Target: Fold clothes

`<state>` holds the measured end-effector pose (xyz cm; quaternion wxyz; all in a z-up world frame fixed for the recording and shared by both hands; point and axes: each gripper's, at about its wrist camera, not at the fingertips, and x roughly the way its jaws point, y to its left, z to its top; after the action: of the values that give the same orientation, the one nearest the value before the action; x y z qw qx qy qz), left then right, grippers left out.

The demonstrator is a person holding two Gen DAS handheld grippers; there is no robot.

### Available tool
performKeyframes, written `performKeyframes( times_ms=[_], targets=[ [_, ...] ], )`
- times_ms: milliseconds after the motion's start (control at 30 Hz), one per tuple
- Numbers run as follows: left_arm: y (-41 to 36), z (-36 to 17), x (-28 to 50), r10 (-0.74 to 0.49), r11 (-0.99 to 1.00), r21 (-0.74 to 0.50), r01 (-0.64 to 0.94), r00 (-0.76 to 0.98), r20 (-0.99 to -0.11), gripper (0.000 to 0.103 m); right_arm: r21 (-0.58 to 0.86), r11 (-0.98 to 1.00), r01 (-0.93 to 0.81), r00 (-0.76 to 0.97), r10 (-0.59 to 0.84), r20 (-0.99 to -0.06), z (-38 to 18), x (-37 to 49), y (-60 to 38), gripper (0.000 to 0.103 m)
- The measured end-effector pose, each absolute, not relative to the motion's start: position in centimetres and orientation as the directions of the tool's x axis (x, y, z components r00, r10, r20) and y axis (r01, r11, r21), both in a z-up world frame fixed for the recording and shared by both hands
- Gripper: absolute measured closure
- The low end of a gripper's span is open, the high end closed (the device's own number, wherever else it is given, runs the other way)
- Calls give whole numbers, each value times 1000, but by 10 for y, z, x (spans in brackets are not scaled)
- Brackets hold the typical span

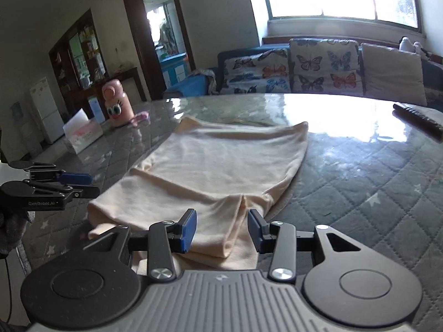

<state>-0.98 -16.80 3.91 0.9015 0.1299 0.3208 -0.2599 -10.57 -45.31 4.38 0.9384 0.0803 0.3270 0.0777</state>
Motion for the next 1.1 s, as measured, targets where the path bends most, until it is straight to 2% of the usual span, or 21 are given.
performKeyframes(
  times_ms=[233,300,467,733,867,1100],
  targets=[
    [-166,31,-16,-385,825,76,561,655,-650,62,168,982,-89,744,178,-644,29,-94,-444,77],
    [-165,27,-13,-373,828,83,554,655,-657,62,155,984,-86,737,167,-655,24,-91,-441,78],
    [-157,23,-7,-350,840,82,536,652,-672,62,131,988,-82,723,150,-675,24,-92,-444,78],
    [-166,52,4,-400,837,71,543,694,-599,63,131,986,-103,766,163,-622,43,-81,-444,77],
    [-188,55,15,-443,814,56,578,681,-583,63,125,984,-124,754,175,-632,37,-71,-437,77],
    [-218,33,32,-465,778,54,626,632,-621,70,116,982,-150,738,189,-648,28,-57,-430,77]
  ],
)
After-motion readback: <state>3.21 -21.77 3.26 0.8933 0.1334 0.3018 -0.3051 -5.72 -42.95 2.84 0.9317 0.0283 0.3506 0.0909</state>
